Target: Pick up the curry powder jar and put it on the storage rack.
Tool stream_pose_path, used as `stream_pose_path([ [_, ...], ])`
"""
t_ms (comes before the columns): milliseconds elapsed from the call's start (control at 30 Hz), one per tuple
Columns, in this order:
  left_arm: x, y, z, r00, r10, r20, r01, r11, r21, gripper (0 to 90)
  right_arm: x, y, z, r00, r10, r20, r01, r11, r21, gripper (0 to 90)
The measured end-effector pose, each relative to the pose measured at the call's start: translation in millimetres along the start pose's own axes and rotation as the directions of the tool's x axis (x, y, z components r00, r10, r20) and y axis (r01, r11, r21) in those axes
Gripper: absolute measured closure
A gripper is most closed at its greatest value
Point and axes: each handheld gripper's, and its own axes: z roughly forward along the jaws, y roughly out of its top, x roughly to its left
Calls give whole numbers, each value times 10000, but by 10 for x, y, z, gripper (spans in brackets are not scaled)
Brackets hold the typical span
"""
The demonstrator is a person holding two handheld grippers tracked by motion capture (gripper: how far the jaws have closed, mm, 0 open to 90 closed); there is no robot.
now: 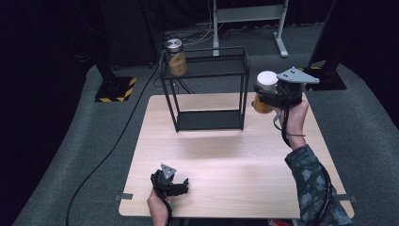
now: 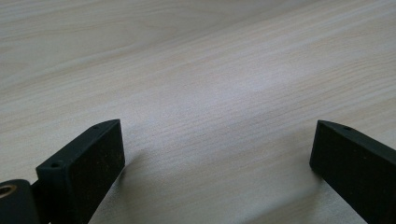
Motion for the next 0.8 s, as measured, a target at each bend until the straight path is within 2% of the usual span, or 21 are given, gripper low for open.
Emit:
stream_pose_path([
  [567, 8, -3, 2, 9999, -83, 57, 83, 10000, -16, 29, 73, 225, 161, 9992, -114, -385, 111, 9999, -99, 328],
  [800, 22, 3, 0, 9999, -24, 111, 24, 10000, 26, 29, 103, 303, 240, 9984, 58, -561, -64, 9999, -111, 328],
])
